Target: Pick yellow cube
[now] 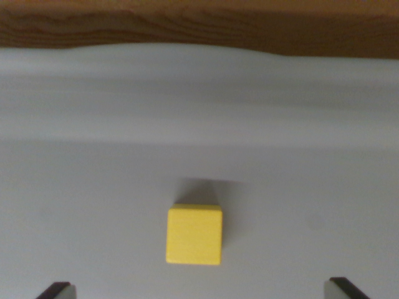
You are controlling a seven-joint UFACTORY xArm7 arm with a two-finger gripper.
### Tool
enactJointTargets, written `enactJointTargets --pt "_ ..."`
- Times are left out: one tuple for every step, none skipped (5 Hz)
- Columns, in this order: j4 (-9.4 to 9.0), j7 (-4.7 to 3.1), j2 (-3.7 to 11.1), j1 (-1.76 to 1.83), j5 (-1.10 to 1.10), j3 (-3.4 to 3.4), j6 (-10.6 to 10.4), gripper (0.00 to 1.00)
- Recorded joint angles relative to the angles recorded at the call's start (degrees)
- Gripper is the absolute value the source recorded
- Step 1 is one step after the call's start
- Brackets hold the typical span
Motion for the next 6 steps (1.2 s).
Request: enactJointTargets --pt "0.0 0.0 0.0 0.0 0.0 0.0 0.0 0.0" --pt "-1.04 -0.05 2.39 0.01 0.39 0.07 -2.7 0.0" --pt "-1.04 -0.05 2.39 0.01 0.39 0.07 -2.7 0.0" --pt "-2.05 -0.11 4.69 0.01 0.77 0.13 -5.3 0.0" --pt "-2.05 -0.11 4.69 0.01 0.77 0.13 -5.3 0.0" --pt "-3.02 -0.16 6.9 0.02 1.14 0.19 -7.9 0.0"
